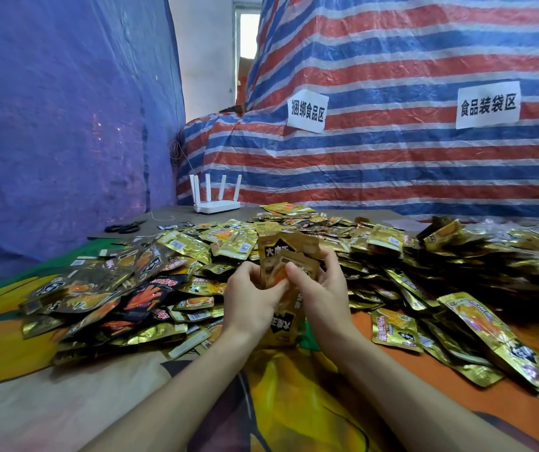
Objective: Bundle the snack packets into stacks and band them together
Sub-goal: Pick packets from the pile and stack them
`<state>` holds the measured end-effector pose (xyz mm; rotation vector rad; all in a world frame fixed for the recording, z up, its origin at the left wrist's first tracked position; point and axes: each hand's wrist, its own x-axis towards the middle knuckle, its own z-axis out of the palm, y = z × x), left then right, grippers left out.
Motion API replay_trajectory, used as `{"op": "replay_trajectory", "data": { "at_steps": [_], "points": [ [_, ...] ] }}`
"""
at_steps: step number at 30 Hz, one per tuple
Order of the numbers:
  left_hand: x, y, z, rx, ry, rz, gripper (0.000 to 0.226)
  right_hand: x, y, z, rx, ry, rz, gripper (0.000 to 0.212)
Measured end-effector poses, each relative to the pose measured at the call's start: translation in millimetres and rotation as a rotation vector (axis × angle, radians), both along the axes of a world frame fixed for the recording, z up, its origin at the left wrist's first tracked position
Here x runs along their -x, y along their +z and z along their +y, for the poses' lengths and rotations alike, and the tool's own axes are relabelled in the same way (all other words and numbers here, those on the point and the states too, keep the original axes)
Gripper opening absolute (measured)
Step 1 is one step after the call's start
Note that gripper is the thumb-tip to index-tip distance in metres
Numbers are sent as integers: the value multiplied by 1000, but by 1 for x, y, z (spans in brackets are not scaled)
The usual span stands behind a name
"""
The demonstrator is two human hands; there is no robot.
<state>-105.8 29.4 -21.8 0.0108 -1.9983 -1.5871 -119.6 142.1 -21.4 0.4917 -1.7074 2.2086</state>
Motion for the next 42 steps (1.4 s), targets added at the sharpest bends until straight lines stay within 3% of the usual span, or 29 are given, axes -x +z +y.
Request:
{"op": "replay_trajectory", "data": {
  "at_steps": [5, 8, 10, 12, 18, 23, 29, 36, 42],
  "points": [
    [-3, 0, 2, -102, -163, -24, 16, 2, 0, 2, -5, 35, -18, 22],
    [-5, 2, 2, -293, -272, -60, 14, 4, 2, 0, 35, -3, -31, 17],
    [-7, 5, 0, -489, -460, -115, 9, 7, 3, 3, 90, -66, -74, 13],
    [-9, 7, -1, -566, -584, -170, 20, 9, 4, 8, 123, -94, -119, 12],
    [-6, 11, -3, -593, -589, -221, 21, 8, 6, 16, 185, -107, -99, 13],
    [-1, 10, -7, -930, -571, -116, 18, 4, 5, 14, 132, -181, 23, 13],
    [1, 7, -7, -875, -336, -151, 12, 1, 1, 6, 74, -171, 39, 13],
    [-3, 7, -2, -482, -459, -287, 22, 4, 3, 11, 130, -118, -42, 14],
    [-5, 6, -2, -405, -427, -121, 20, 9, 3, 17, 179, -104, -126, 16]
  ]
}}
